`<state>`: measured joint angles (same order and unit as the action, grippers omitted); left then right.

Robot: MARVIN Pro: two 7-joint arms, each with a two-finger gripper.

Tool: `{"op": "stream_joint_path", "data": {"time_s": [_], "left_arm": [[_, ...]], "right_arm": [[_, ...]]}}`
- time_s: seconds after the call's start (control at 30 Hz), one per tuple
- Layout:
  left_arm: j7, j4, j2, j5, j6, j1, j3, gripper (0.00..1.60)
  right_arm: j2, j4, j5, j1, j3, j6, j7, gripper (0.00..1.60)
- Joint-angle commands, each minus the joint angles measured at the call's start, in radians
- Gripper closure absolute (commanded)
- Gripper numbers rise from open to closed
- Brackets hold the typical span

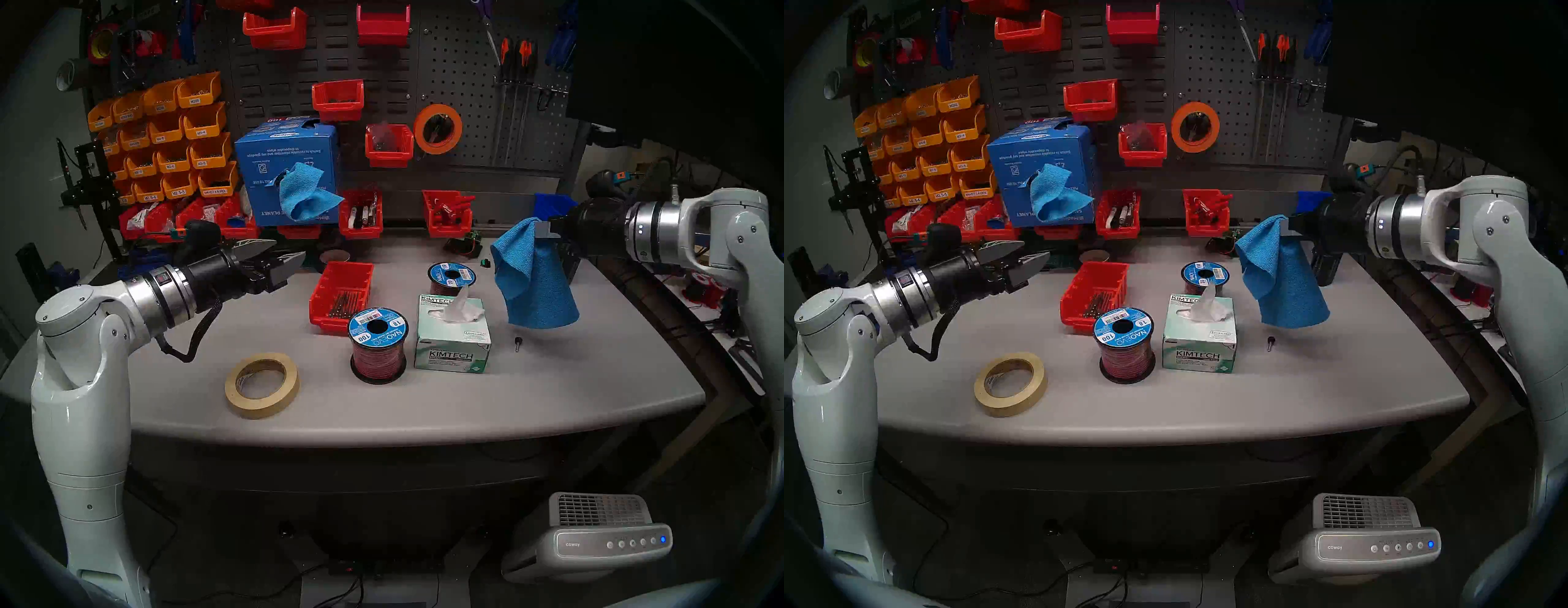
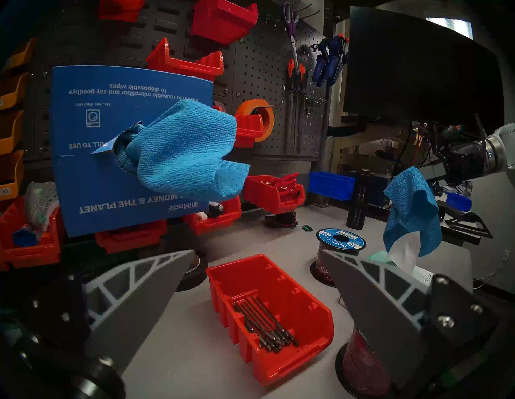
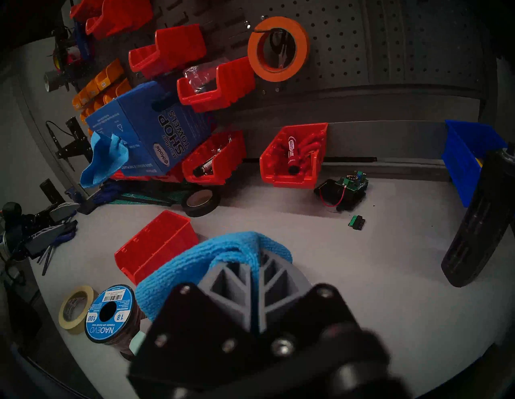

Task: Take out a shop towel

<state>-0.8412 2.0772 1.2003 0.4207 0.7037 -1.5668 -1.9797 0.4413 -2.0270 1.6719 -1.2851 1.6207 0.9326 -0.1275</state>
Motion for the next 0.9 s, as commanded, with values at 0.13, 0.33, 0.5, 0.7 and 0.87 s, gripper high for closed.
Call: {"op": "stream_joint_path", "data": {"time_s": [0.13,0.33,0.5,0.7,0.87], "left_arm": [[0.012,0.013,0.002,0.004,-0.014,0.034,0.015,0.00],[0.018,0.025,-0.002,0.011,-0.014,0.058,0.027,0.00],[0.015,0.048,0.000,0.026,-0.010,0.093,0.045,0.00],[0.000,0.089,0.007,0.052,0.002,0.144,0.082,0.00],[-0.007,0.117,0.018,0.072,0.024,0.182,0.148,0.00]], "right_arm": [[-0.011,0.039,0.046,0.144,-0.037,0.027,-0.002,0.00],[-0.009,0.068,0.069,0.192,-0.068,0.027,-0.005,0.00],[0.002,0.097,0.083,0.236,-0.094,0.027,-0.007,0.00],[0.019,0.122,0.099,0.276,-0.128,0.027,-0.006,0.00],[0.043,0.139,0.116,0.304,-0.153,0.027,-0.006,0.00]]}}
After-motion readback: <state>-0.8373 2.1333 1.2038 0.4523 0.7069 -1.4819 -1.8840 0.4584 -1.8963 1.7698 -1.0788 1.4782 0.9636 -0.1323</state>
